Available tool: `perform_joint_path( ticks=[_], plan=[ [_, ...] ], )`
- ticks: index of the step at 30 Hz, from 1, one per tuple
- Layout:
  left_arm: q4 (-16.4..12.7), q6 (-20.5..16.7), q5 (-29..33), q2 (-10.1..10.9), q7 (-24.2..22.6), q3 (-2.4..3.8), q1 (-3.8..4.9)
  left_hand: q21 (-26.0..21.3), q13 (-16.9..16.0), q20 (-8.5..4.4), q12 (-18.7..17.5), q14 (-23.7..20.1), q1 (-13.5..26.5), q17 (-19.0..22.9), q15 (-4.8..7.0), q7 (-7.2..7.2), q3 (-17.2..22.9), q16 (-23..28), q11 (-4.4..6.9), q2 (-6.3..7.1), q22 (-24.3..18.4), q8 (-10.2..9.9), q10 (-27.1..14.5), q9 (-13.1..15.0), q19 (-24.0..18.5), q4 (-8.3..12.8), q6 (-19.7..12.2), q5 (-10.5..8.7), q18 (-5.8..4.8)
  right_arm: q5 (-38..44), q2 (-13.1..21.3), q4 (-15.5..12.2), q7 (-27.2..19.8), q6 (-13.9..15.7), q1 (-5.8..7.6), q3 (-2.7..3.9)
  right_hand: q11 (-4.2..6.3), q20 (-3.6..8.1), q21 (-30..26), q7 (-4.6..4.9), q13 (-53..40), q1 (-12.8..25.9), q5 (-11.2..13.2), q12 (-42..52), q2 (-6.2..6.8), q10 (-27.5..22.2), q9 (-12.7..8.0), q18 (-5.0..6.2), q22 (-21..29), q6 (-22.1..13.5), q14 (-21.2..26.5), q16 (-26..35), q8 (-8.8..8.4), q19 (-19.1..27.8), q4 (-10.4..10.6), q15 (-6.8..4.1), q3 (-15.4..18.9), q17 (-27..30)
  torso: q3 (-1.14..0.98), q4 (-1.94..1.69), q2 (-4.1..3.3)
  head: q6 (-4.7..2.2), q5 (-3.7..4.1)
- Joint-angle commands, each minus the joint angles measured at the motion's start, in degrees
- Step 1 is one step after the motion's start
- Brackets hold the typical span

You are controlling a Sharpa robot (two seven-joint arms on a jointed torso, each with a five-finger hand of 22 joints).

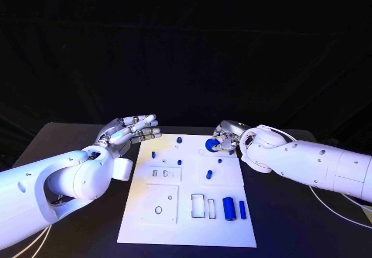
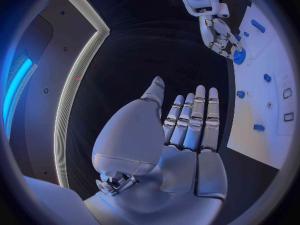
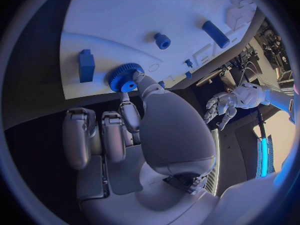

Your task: Assemble the parts on the task board

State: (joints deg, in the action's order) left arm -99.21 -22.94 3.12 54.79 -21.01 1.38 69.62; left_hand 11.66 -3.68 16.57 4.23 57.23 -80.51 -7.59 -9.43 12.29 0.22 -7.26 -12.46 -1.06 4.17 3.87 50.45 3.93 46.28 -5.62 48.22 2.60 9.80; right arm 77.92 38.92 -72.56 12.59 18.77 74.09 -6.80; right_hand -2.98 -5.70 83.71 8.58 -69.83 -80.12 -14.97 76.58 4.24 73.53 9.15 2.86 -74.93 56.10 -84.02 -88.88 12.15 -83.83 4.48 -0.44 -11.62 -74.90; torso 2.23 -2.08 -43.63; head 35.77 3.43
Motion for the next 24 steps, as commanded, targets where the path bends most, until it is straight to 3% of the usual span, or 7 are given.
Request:
perform_joint_path(
  ticks=[1,11,16,20,24],
  plan=[
    [0.0,1.2,0.1,-0.1,-0.2,0.05,0.06,-0.2,-0.1,-0.02,0.4,-0.2,0.0,0.0,-0.16,2.97,0.1,0.0,0.03,-0.54,-0.1,0.2,-0.4,0.1,0.3,0.2,0.1,0.27,0.43,2.3,0.3,-1.3,-0.4,4.0,0.13,0.13,0.02,0.28,0.2,-1.02,-0.1,0.0,-0.2,0.4,-0.33,0.4,0.4,-0.73,-6.8,1.5,-5.6,-0.4,0.67,-0.6,0.2,-0.5,-0.4,-13.4,0.06,0.04,0.07,-0.22,-0.1],
    [0.0,1.2,0.1,-0.2,-0.2,0.05,0.06,-0.2,-0.1,-0.02,0.4,-0.2,0.0,0.0,-0.16,2.97,0.1,0.0,0.03,-0.54,-0.1,0.2,-0.4,0.1,0.3,0.2,0.1,0.27,0.43,4.6,-1.6,-4.6,0.3,5.3,1.39,0.45,0.04,0.34,0.5,-1.04,-0.1,0.4,-0.2,0.4,-0.11,0.5,0.3,-0.81,-7.2,1.6,-5.6,-0.4,0.64,-0.8,0.3,-0.54,-0.5,-13.4,0.12,-0.07,0.02,-0.66,-0.33],
    [0.0,1.2,0.1,-0.3,-0.1,0.05,0.06,-0.2,-0.1,-0.02,0.4,-0.2,0.0,0.0,-0.16,2.97,0.1,0.0,0.03,-0.54,-0.1,0.2,-0.4,0.1,0.3,0.2,0.1,0.27,0.43,6.0,-4.5,-4.2,1.2,5.8,1.49,0.43,0.05,0.36,0.6,-1.04,-0.1,0.6,-0.2,0.4,-0.06,0.5,0.3,-0.85,-7.3,1.6,-5.6,-0.4,0.63,-0.9,0.4,-0.55,-0.6,-13.4,0.11,-0.26,-0.04,-0.54,-0.42],
    [0.0,1.2,0.1,-0.4,-0.1,0.05,0.06,-0.2,-0.1,-0.02,0.4,-0.2,0.0,0.0,-0.16,2.97,0.1,0.0,0.03,-0.54,-0.1,0.2,-0.4,0.1,0.3,0.2,0.1,0.27,0.43,6.8,-6.8,-3.1,1.9,6.1,1.37,0.34,0.04,0.37,0.6,-1.05,-0.2,0.6,-0.2,0.4,-0.05,0.6,0.3,-0.88,-7.4,1.6,-5.6,-0.4,0.63,-0.9,0.4,-0.55,-0.6,-13.4,0.12,-0.11,-0.04,-0.53,-0.82],
    [0.1,1.2,0.1,-0.6,-0.1,0.05,0.07,-0.2,-0.1,-0.02,0.4,-0.2,0.0,0.0,-0.16,2.97,0.1,0.0,0.03,-0.54,-0.1,0.2,-0.4,0.1,0.3,0.2,0.1,0.27,0.43,7.0,-9.1,-1.4,2.1,5.9,1.03,0.25,0.07,0.4,0.7,-1.06,-0.2,0.8,-0.2,0.4,-0.01,0.6,0.3,-0.89,-7.5,1.6,-5.6,-0.4,0.6,-1.0,0.5,-0.58,-0.8,-13.3,0.14,-0.2,-0.12,-0.42,-1.24]
  ],
)
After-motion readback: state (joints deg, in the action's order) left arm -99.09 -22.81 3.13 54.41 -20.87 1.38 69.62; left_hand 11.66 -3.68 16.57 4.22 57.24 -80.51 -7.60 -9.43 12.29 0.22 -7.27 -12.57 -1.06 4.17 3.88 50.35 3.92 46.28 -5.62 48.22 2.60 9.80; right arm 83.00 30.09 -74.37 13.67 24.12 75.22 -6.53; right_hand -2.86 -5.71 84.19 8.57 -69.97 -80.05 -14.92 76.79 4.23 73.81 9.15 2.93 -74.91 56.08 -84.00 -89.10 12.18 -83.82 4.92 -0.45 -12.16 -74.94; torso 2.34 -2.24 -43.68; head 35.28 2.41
